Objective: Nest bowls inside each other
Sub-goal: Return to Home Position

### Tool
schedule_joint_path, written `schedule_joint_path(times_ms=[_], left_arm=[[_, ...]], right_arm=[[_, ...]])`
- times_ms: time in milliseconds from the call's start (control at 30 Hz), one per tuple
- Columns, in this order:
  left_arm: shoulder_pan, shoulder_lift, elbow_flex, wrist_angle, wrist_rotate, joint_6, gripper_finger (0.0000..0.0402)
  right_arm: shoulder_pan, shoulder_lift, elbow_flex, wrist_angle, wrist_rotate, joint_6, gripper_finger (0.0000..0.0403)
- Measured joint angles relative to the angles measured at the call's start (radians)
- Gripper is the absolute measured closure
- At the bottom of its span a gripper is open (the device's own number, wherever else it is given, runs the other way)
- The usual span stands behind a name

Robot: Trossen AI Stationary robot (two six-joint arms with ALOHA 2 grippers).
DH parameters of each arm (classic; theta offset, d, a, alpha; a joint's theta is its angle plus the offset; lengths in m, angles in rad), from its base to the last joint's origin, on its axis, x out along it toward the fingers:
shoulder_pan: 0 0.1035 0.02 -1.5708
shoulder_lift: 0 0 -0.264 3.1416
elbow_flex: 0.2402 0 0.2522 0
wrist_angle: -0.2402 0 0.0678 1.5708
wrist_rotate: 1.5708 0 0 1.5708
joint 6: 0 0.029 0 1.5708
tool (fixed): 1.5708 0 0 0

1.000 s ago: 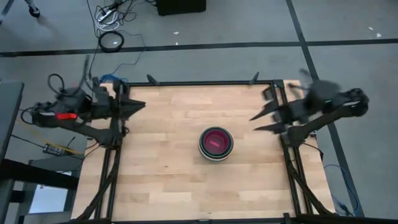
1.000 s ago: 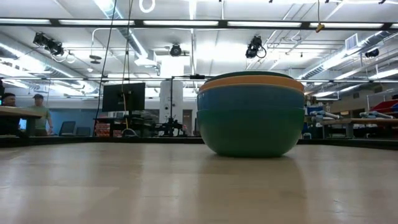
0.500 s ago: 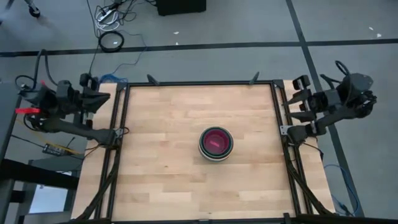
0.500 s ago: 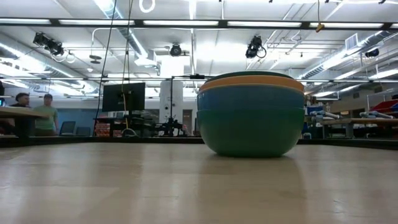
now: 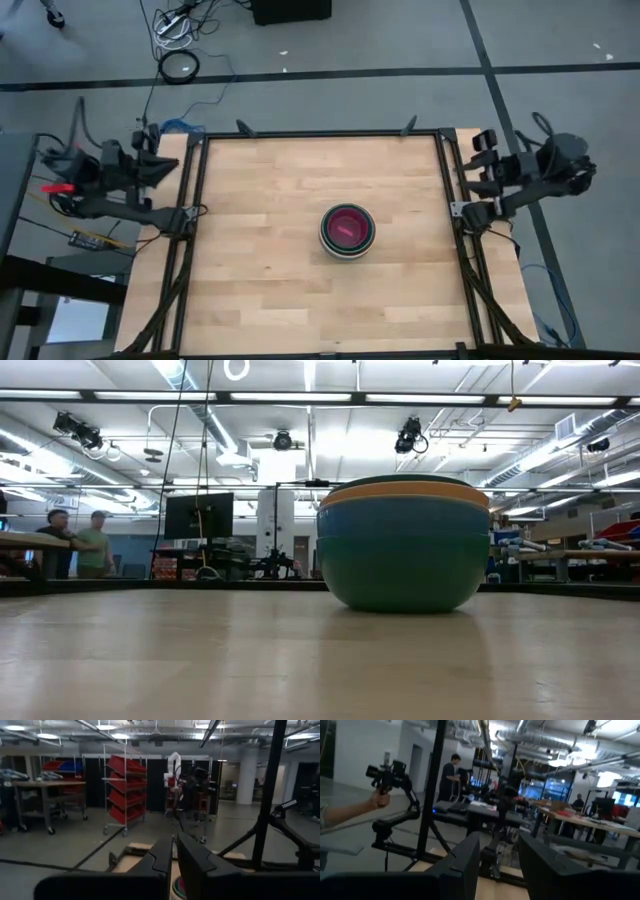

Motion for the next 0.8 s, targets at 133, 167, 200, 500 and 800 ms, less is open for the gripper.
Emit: schedule_joint_path(times_ms=[133, 167, 200, 500, 800], left_arm=[[0.0, -0.091, -0.161, 0.079, 0.024, -0.016, 0.0364], [0.0, -0.119, -0.205, 0.111, 0.037, -0.014, 0.0364], [0.0, -0.145, -0.244, 0.146, 0.05, -0.011, 0.0364], [-0.001, -0.146, -0.505, 0.349, 0.122, 0.013, 0.0364], [0.0, -0.155, -0.646, 0.4, 0.086, 0.046, 0.0364]], right_arm=[[0.0, -0.091, -0.172, 0.113, 0.004, 0.001, 0.0281], [0.0, -0.111, -0.216, 0.136, 0.006, 0.007, 0.0281], [0.0, -0.131, -0.256, 0.165, 0.005, 0.014, 0.028], [-0.034, -0.223, -0.602, 0.415, 0.032, 0.079, 0.028], [-0.145, -0.225, -0.826, 0.569, 0.026, 0.151, 0.028]])
